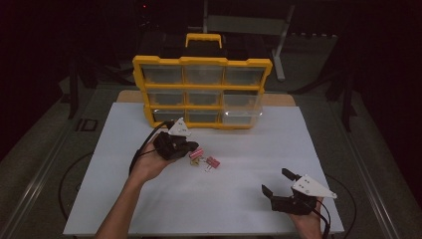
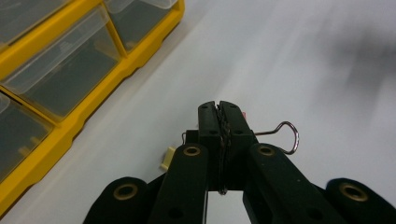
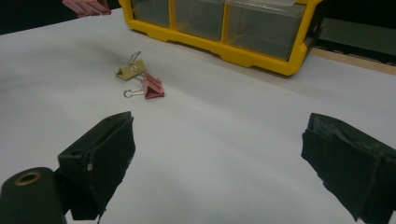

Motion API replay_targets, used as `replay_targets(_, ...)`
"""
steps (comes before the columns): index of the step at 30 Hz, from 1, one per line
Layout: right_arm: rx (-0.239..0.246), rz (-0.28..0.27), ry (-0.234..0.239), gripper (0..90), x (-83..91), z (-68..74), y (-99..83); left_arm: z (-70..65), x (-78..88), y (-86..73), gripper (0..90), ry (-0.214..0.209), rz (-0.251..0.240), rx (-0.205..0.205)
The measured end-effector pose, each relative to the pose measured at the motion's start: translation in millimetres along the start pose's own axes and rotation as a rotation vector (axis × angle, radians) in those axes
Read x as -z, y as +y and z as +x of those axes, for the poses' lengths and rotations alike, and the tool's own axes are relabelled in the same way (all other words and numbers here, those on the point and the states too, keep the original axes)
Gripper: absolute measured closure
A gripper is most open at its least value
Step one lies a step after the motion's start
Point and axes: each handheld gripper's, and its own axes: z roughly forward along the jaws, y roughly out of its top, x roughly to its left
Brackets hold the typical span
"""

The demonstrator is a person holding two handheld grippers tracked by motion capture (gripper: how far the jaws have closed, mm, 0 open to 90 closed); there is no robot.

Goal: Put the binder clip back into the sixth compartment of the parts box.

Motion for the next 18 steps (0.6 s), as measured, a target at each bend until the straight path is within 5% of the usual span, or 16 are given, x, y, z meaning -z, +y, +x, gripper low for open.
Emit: replay_targets(18, -0.008, -0.01, -0.006, 8.9, 3.5, -1.2, 2.3, 20.9, 26.7, 27.2, 89.5, 0.014, -0.075, 0.032)
